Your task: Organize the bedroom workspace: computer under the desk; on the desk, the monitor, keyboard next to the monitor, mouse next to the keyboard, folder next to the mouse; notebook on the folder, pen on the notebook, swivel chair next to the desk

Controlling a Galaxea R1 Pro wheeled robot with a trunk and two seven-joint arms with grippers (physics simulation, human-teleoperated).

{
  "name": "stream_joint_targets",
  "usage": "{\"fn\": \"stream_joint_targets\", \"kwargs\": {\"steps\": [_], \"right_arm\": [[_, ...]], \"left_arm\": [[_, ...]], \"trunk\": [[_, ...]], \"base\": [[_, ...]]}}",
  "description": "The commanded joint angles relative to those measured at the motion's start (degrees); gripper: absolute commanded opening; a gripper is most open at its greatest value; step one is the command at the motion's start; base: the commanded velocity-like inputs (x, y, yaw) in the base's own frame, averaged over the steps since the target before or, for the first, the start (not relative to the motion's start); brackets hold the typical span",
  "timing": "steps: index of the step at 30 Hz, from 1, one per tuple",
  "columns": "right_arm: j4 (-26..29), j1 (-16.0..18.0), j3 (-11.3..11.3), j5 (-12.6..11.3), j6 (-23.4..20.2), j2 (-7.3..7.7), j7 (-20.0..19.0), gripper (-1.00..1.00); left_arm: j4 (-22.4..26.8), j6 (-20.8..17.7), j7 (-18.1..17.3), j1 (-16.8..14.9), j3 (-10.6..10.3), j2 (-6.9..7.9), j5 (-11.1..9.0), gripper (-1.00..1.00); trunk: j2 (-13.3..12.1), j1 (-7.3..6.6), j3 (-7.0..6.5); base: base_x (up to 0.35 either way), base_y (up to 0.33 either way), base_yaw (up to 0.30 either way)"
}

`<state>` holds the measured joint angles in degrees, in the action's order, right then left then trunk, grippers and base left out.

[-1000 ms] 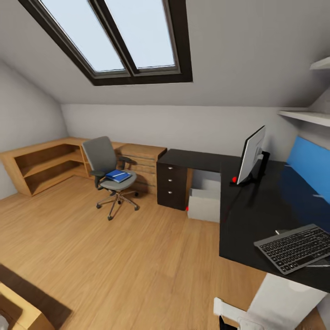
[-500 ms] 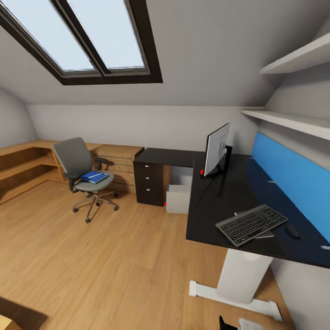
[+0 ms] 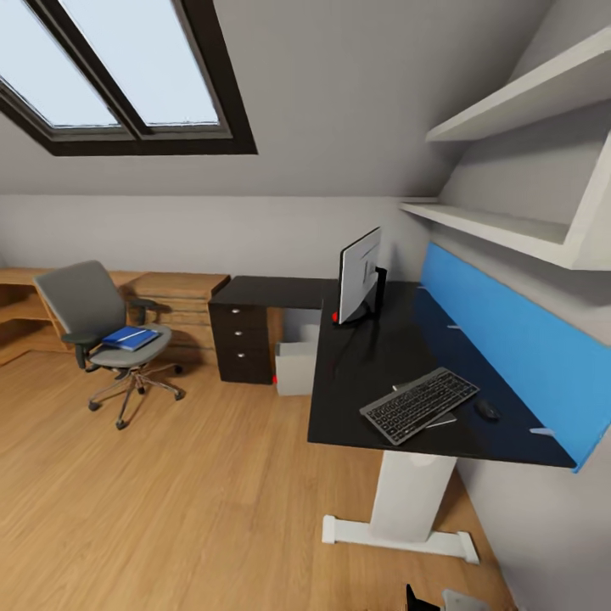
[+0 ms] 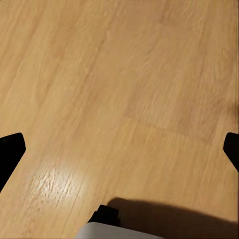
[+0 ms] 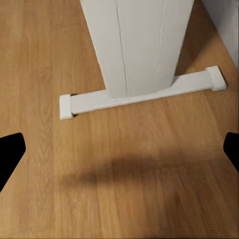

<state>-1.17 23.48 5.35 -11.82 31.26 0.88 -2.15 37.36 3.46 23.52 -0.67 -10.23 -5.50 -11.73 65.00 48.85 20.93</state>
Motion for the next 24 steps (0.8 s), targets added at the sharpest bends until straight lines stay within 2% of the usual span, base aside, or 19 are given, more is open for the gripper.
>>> {"fn": "stream_joint_targets", "kwargs": {"steps": [1,10,11,17,19,21,24], "right_arm": [[-0.09,0.07,0.45,0.04,0.26,0.02,-0.23,1.00],[-0.06,0.07,0.63,-0.26,0.38,0.28,-0.14,1.00],[-0.03,0.07,0.69,-0.29,1.92,0.74,-0.07,1.00],[0.23,0.07,0.82,-0.36,7.40,1.15,0.14,1.00],[1.29,0.07,1.11,-0.49,10.88,1.42,0.86,1.00],[3.65,0.07,1.55,-0.91,13.51,1.81,1.93,1.00],[13.09,0.07,2.05,-1.43,14.60,2.21,4.78,1.00]], "left_arm": [[-0.01,0.32,0.38,-0.04,-0.32,0.05,-0.63,1.00],[-0.01,0.30,0.38,-0.04,-0.32,0.05,-0.66,1.00],[-0.05,0.25,0.42,-0.04,-0.30,0.09,-0.75,1.00],[-0.41,0.17,0.46,-0.04,-0.23,0.21,-0.89,1.00],[-1.01,0.19,0.47,-0.04,-0.11,0.31,-0.88,1.00],[-1.38,0.21,0.47,-0.04,-0.04,0.40,-0.86,1.00],[-1.67,0.23,0.47,-0.04,0.06,0.68,-0.84,1.00]], "trunk": [[-0.38,-0.23,-0.12],[-3.98,-2.20,-1.74],[-4.39,-2.42,-1.92],[-6.79,-3.74,-2.99],[-7.59,-4.18,-3.35],[-8.40,-4.62,-3.71],[-9.60,-5.28,-4.25]], "base": [[0.000,0.000,-0.269],[0.000,0.000,-0.269],[0.000,0.000,-0.247],[0.000,0.000,-0.115],[0.000,0.000,-0.029],[0.000,0.000,-0.017],[0.000,0.000,-0.006]]}}
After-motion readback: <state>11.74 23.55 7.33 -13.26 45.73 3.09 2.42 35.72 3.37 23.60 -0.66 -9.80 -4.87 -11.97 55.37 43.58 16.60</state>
